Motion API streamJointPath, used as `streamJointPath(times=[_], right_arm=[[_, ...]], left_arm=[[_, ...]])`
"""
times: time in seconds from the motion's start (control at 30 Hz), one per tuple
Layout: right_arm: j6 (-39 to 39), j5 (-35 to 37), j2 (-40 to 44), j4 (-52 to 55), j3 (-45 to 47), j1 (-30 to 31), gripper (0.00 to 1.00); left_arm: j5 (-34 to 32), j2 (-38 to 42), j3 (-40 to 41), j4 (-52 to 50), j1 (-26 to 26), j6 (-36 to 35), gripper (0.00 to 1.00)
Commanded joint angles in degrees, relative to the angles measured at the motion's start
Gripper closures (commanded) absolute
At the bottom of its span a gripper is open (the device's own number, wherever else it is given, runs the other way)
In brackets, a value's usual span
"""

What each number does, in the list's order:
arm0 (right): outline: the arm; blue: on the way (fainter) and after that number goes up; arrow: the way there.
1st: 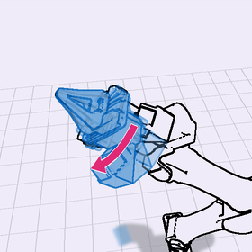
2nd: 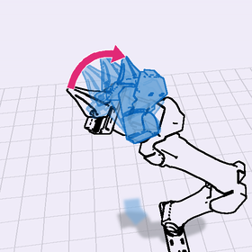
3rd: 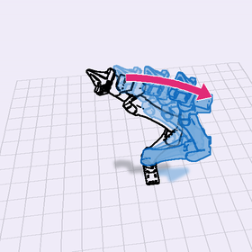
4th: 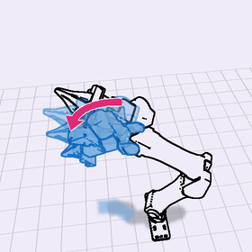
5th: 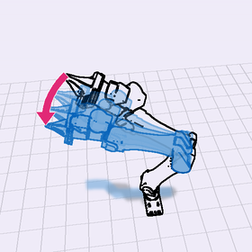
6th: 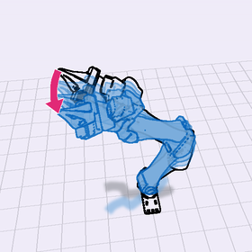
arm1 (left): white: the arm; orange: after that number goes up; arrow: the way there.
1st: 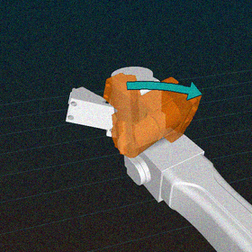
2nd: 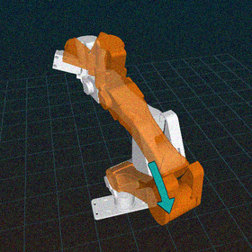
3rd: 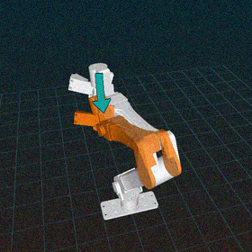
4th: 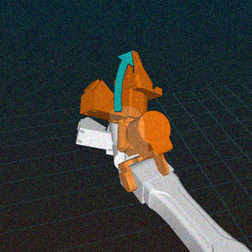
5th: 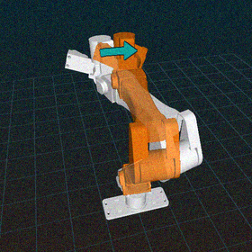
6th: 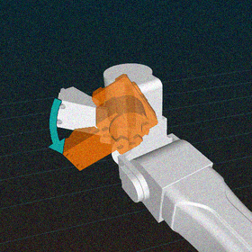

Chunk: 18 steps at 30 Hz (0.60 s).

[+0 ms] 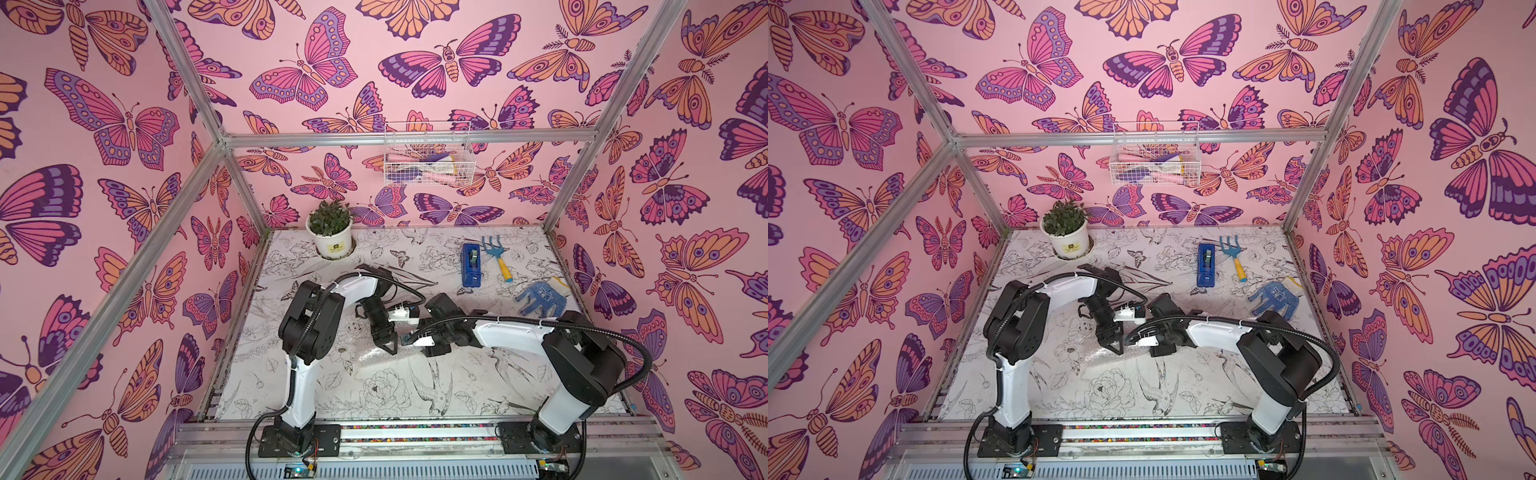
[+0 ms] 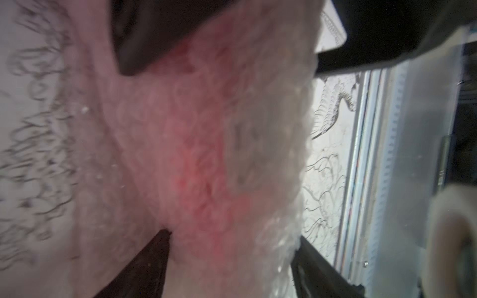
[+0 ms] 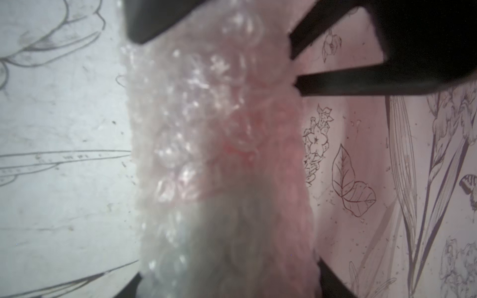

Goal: Wrap wine bottles in bubble wrap
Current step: Wrap the wine bottle in bubble wrap.

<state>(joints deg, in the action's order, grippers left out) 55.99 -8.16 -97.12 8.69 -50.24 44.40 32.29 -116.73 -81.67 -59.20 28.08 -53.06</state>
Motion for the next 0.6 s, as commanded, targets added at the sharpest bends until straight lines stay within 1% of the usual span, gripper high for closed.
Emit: streamJointPath(times=[0.0, 0.03, 0.13, 0.17, 0.27, 0.3, 0.37, 0.43, 0.5, 0.57], right_arm=[[0.62, 2.41, -1.84, 7.32, 0.54, 0.22, 0.53], [0.62, 2.31, -1.85, 7.63, 0.43, 0.18, 0.57], [0.10, 1.78, -2.16, 8.93, -0.71, 0.20, 0.71], [-0.21, 1.35, -2.40, 9.86, -1.43, 0.15, 0.77], [-1.41, -0.40, -3.31, 13.60, -4.33, -0.06, 0.88], [-1.95, -1.36, -3.70, 15.14, -5.57, -0.17, 0.90], [-3.44, -3.44, -4.36, 17.94, -8.06, -0.79, 0.92], [-4.49, -5.89, -5.54, 22.01, -11.20, -1.82, 0.92], [-6.17, -8.90, -7.33, 27.13, -15.36, -3.13, 0.92], [-7.70, -11.48, -9.54, 31.96, -19.35, -4.27, 0.93]], left_arm=[[-1.53, 7.62, 3.05, 9.47, -2.68, 1.53, 0.10], [-1.45, 9.89, 4.45, 12.34, -3.17, 2.32, 0.01], [-2.19, 17.53, 9.94, 23.08, -4.63, 6.29, 0.01], [-3.08, 20.44, 12.08, 27.13, -5.08, 8.23, 0.01], [-9.65, 28.19, 19.38, 40.61, -5.66, 15.40, 0.01], [-11.00, 30.88, 21.66, 43.82, -5.67, 16.34, 0.01], [-12.91, 35.77, 26.87, 50.01, -5.66, 17.05, 0.01], [-14.75, 40.75, 32.38, 55.11, -4.83, 15.73, 0.01], [-18.56, 47.03, 38.58, 59.69, -3.04, 12.08, 0.01], [-21.05, 51.29, 43.65, 62.10, -1.20, 8.26, 0.01]])
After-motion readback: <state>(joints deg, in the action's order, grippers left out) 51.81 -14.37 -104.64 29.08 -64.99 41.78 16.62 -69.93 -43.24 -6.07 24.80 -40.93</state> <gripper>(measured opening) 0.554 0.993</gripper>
